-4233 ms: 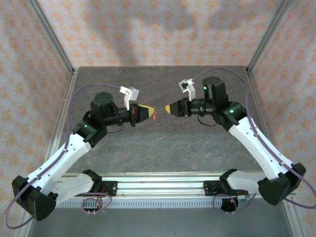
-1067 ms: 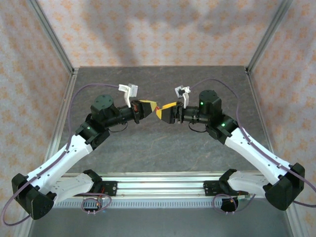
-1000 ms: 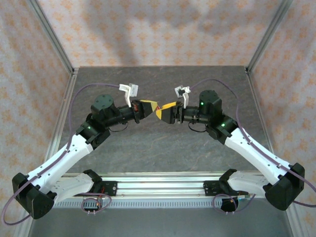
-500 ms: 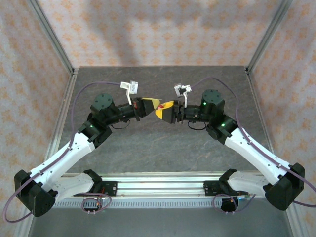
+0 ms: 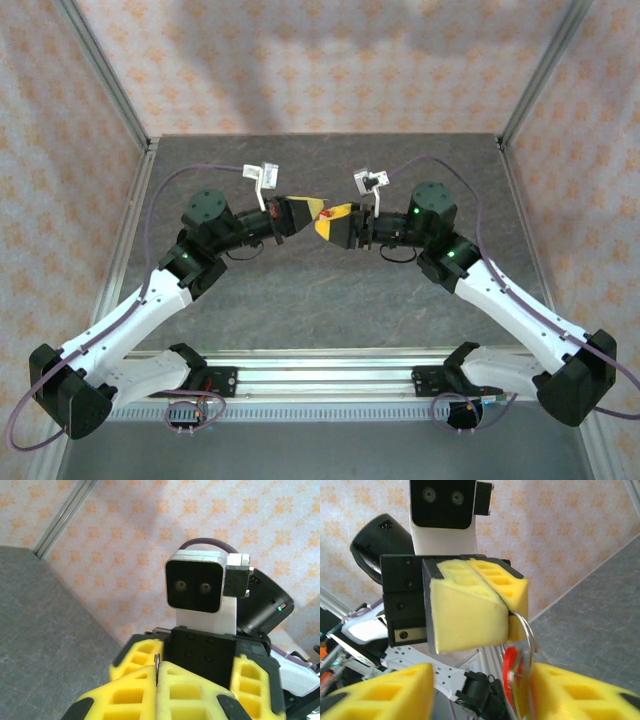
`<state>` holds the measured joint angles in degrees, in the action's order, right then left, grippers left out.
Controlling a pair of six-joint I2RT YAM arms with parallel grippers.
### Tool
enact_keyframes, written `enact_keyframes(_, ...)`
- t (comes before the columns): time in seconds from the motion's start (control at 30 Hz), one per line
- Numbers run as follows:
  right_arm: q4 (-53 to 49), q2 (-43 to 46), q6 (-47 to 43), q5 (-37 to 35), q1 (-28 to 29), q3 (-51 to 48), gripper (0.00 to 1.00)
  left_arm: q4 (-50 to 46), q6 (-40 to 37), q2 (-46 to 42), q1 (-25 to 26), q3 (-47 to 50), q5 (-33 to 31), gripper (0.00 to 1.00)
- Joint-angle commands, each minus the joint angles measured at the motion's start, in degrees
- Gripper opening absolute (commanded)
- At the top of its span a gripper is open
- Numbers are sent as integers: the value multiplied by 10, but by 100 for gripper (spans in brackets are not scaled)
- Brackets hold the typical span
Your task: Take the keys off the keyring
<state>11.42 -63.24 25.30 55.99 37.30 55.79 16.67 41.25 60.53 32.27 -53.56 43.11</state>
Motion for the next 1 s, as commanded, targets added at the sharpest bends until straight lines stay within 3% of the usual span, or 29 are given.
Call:
enact_keyframes(0.0,37,10,4,3,-2,-8,65,60,25,0,6,-8,19,0)
enact_keyframes(0.3,75,0,20,14,0,3,63,85,44,4,6,-2,24,0)
enact_keyframes(0.63,78,14,25,7,0,-7,40,87,47,1,-2,2,23,0)
enact_keyframes(0.97,83,23,34,3,-3,-17,39,100,58,-4,-13,8,31,0)
